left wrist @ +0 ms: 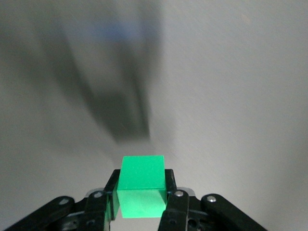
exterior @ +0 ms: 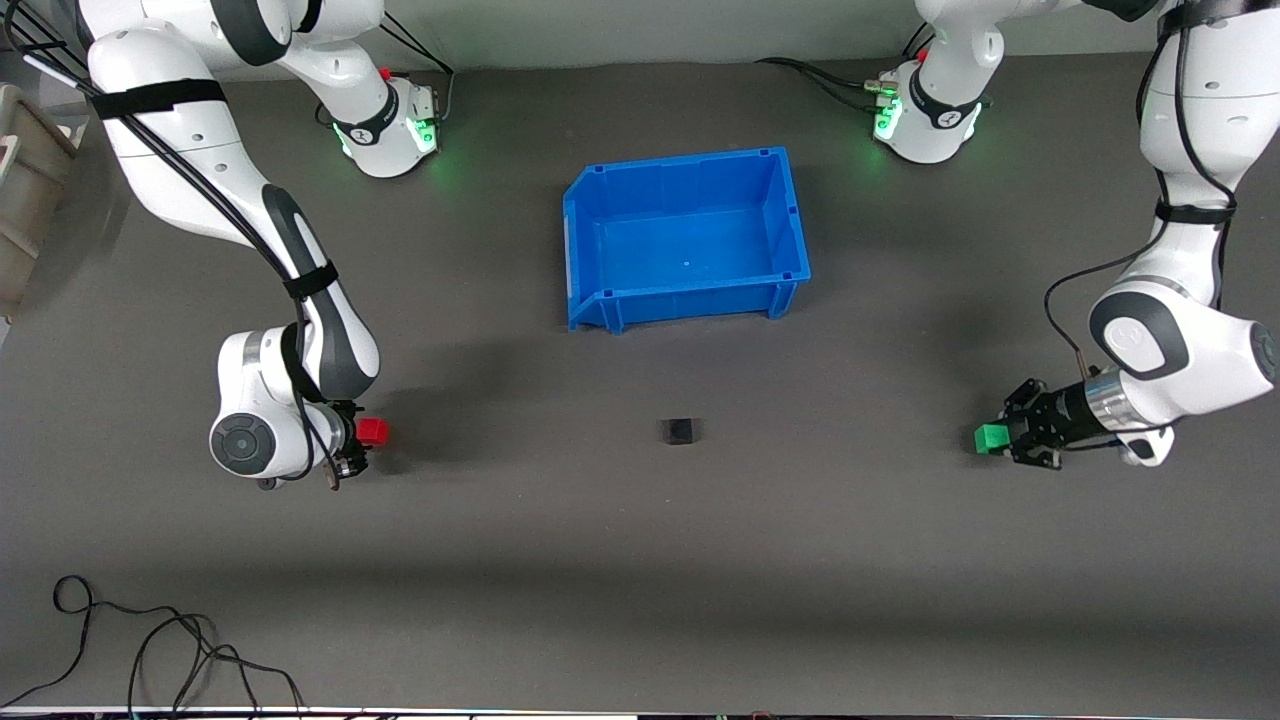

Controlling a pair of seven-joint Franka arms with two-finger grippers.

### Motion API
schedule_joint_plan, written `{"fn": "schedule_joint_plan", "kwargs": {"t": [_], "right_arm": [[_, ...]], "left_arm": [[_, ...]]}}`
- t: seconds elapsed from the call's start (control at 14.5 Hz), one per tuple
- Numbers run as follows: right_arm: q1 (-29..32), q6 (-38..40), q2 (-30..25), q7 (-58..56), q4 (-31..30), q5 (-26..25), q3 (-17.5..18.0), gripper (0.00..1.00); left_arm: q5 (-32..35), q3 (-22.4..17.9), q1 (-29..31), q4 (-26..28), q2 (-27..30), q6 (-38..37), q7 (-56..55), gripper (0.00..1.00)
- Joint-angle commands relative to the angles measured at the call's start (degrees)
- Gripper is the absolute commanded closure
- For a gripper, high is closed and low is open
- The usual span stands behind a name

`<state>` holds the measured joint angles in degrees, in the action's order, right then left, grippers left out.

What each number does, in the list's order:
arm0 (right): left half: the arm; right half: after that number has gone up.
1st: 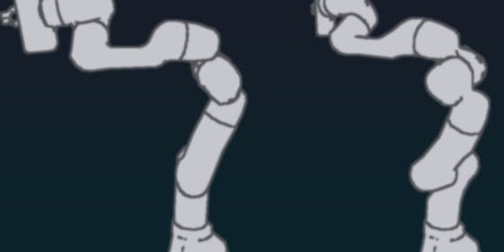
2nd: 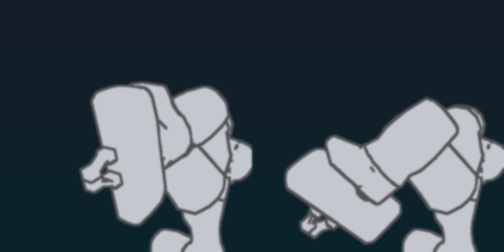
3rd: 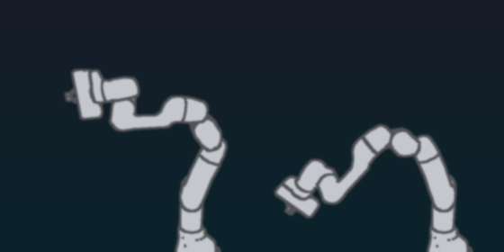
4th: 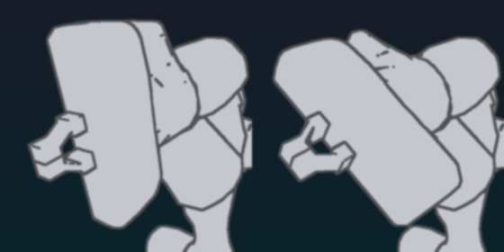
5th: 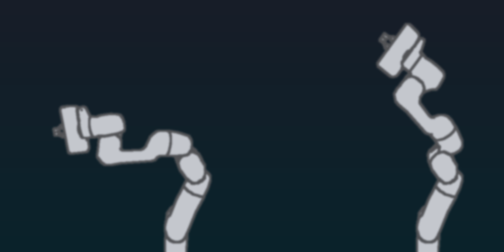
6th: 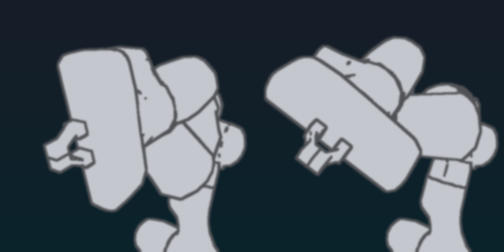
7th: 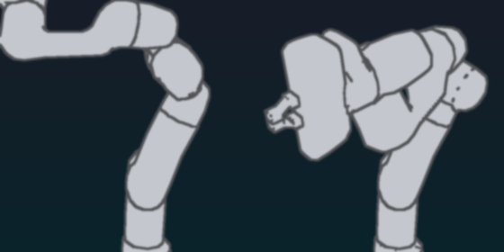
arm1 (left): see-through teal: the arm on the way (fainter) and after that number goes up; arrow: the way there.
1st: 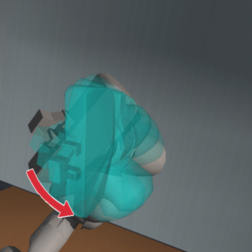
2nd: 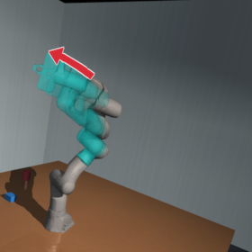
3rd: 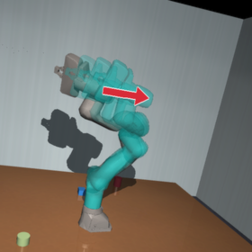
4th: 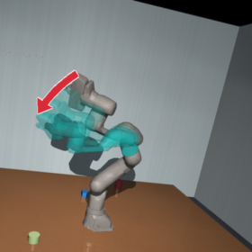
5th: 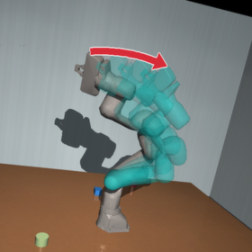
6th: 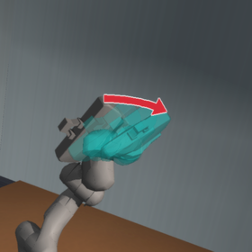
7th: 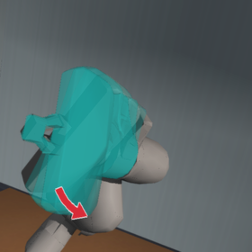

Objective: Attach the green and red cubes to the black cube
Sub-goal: 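Grasp the red cube with the right gripper while the left gripper grasps the green cube, then carry the red and green cubes toward the black cube with both grippers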

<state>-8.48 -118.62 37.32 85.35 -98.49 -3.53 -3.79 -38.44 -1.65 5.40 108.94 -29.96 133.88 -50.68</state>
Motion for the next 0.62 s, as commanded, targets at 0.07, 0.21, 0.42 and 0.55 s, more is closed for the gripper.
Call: {"fn": "schedule_joint_plan", "kwargs": {"t": [0.07, 0.21, 0.42, 0.55], "right_arm": [[-0.48, 1.20, 0.82, 4.12, 1.37, -0.69, 0.45, 0.35], [-0.74, 1.20, 1.44, 4.12, 1.72, -0.68, 0.54, 0.45], [-0.75, 1.29, 1.53, 3.95, 1.99, -0.86, 0.45, 0.58], [-0.66, 1.29, 1.18, 3.25, 2.07, -1.56, 0.36, 0.60]], "left_arm": [[-0.41, -0.46, -6.61, -5.39, 0.25, -2.48, -14.15, 0.74], [-0.67, -0.46, -10.82, -5.75, -0.10, -1.44, -19.96, 0.74], [-0.85, -0.46, -18.38, -6.28, -1.85, 1.19, -27.43, 0.74], [-0.85, -0.46, -23.74, -6.37, -3.26, 5.50, -33.67, 0.74]]}}
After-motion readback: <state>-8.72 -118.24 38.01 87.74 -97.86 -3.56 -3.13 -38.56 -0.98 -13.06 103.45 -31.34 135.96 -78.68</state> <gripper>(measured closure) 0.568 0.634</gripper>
